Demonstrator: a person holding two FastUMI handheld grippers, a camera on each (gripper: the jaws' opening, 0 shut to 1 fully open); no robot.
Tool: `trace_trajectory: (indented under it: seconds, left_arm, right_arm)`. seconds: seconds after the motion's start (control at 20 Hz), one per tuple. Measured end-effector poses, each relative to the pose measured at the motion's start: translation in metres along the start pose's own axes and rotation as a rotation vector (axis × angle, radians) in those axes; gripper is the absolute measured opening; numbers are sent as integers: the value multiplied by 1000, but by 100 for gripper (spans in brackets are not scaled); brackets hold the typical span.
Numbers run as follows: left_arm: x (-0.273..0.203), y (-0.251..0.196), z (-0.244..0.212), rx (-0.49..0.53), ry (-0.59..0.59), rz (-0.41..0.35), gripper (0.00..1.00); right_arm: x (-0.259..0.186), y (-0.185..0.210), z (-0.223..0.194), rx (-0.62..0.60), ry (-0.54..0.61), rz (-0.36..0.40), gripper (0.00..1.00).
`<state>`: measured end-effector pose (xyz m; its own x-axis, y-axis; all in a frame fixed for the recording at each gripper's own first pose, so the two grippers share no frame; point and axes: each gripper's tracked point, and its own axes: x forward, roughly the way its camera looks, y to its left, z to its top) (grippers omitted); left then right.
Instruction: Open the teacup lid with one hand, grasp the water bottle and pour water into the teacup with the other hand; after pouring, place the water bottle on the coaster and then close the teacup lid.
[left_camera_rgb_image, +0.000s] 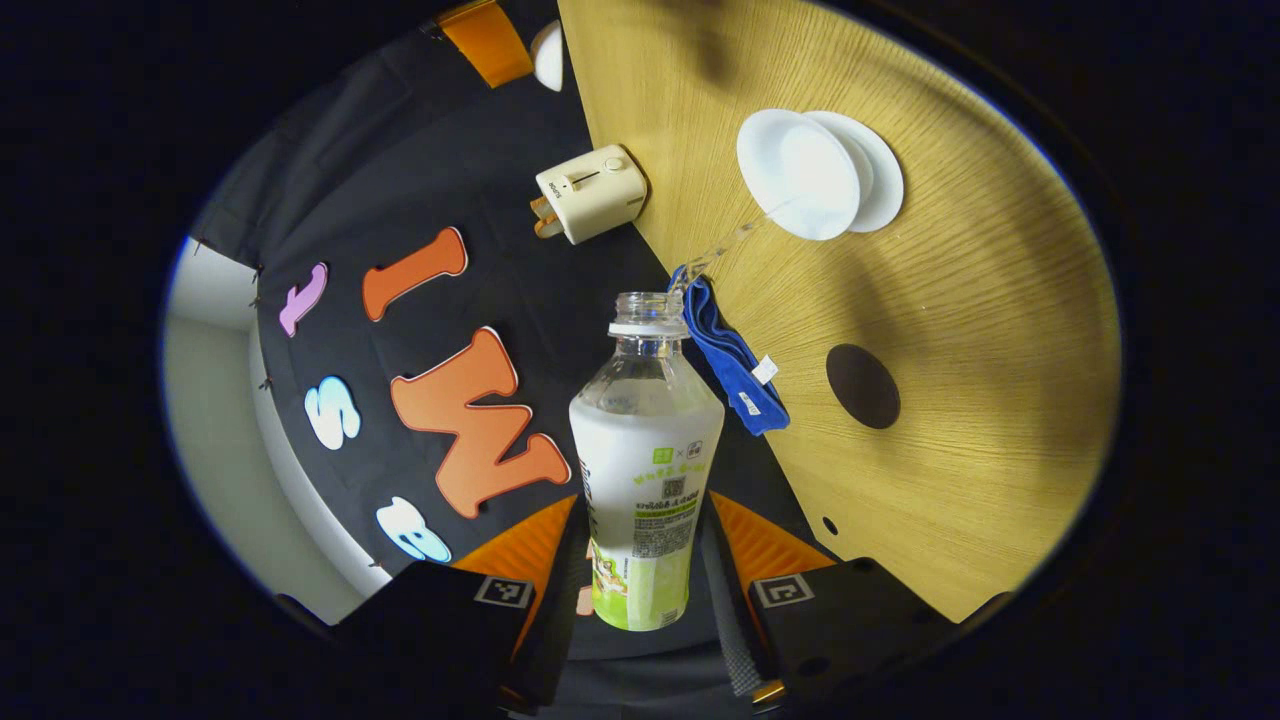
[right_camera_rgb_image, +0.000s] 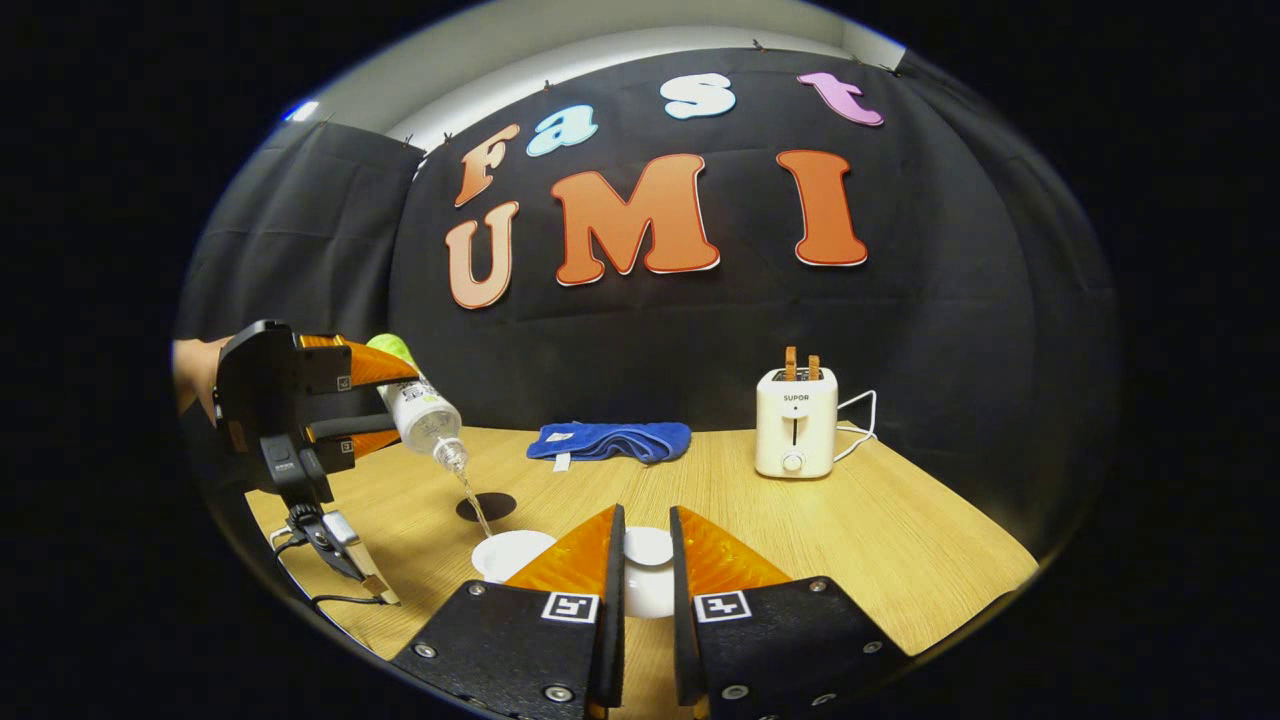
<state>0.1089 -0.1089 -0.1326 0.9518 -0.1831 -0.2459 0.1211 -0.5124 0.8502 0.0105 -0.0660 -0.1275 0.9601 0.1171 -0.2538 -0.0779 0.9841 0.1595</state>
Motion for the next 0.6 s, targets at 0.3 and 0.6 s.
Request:
trace_trajectory:
  seconds: [0.3,0.6]
  left_arm:
    - [-10,8,5,33,-11,24,65]
    - [-11,10,11,74,-40,26,65]
  right_arm:
    - [-1,8,3,-28,-9,20,20]
    - [1,16,0,-36,-5,33,20]
